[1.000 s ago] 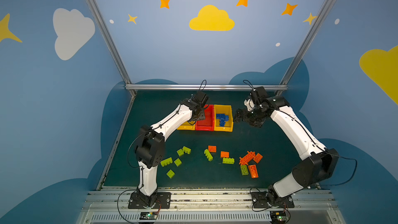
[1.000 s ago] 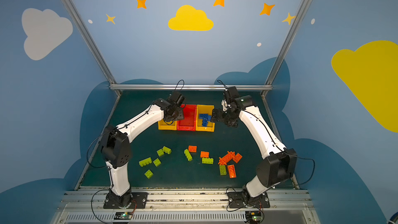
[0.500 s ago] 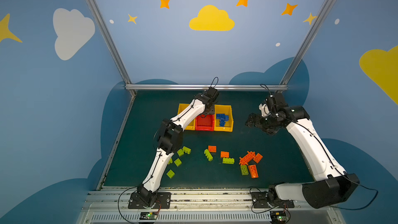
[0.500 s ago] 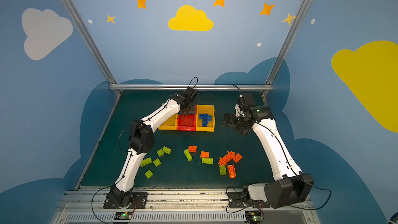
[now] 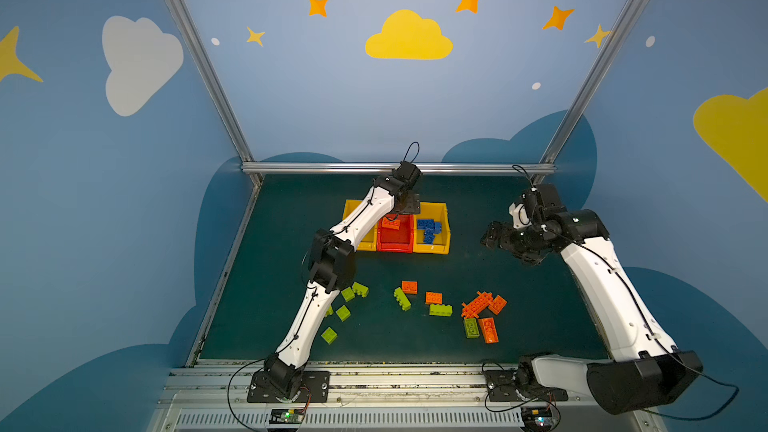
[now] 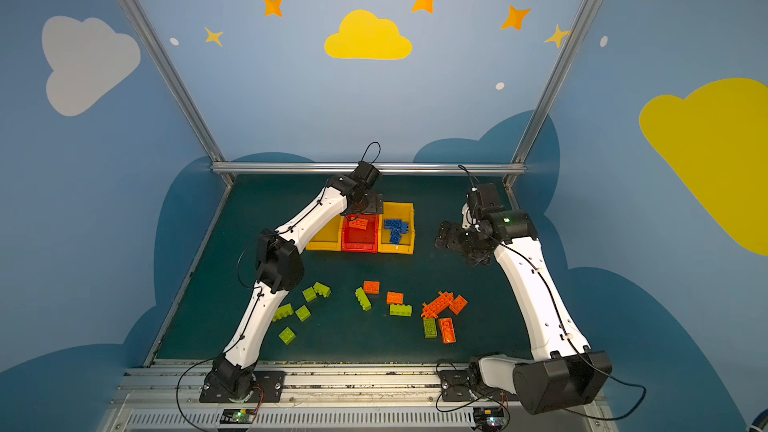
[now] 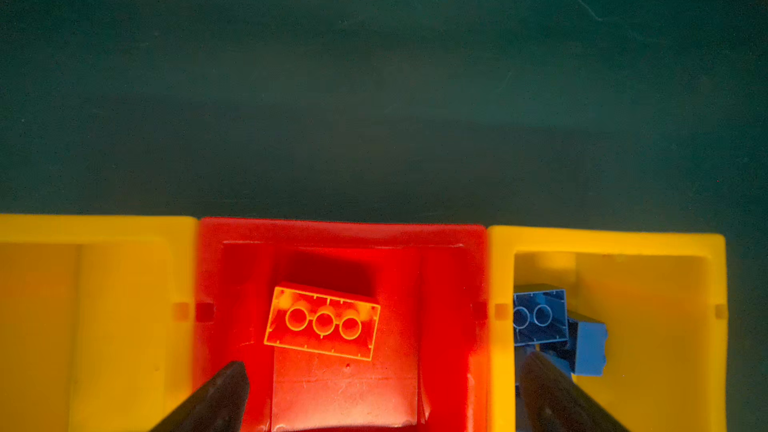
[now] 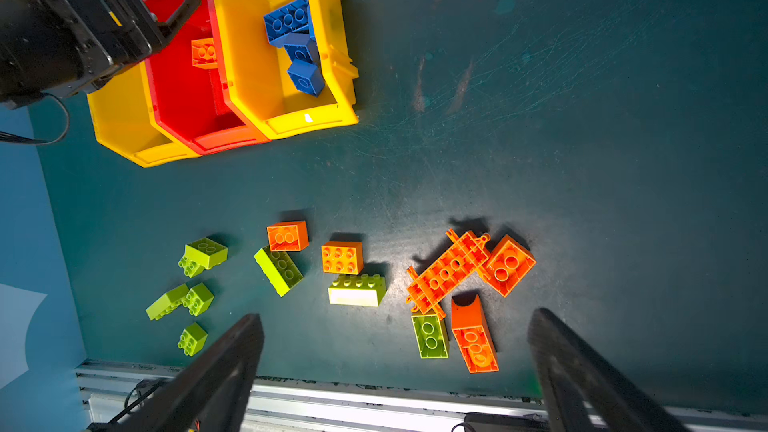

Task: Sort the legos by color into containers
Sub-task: 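Lower the left gripper onto another orange brick near the bins and grasp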

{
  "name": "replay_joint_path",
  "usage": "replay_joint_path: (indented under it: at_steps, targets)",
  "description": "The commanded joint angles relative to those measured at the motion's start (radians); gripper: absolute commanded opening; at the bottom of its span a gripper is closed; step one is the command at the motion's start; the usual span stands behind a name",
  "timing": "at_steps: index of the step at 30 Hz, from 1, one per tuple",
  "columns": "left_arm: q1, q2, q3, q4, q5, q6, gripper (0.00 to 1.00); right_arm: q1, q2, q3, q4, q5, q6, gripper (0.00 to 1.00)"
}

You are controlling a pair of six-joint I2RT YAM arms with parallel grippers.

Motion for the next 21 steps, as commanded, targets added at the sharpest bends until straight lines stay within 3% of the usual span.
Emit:
replay_joint_path:
  at_steps: [1,4,12,15,21]
  targets:
    - [-0.016,-0.091,-0.061,0.036,-0.032,0.041,1.0,-0.002,0.011,-0.011,-0.002,-0.024,-0.002,0.97]
    - [-0.036,-0.139,-0.105,0.045,-0.111,0.019,1.0,-0.001,0.027,-0.007,0.001,-0.039,-0.01,0.97]
    - [-0.076,-0.226,-0.15,-0.074,-0.066,-0.001,1.0,-0.002,0.043,-0.004,0.007,-0.047,-0.003,0.97]
    - [-0.103,-0.314,-0.339,-0.019,0.004,-0.002,1.0,-0.001,0.042,-0.008,0.007,-0.053,0.006,0.97]
    - [-0.127,-0.56,-0.789,0.256,0.142,-0.093,1.0,-0.001,0.014,-0.026,-0.011,-0.053,0.014,0.97]
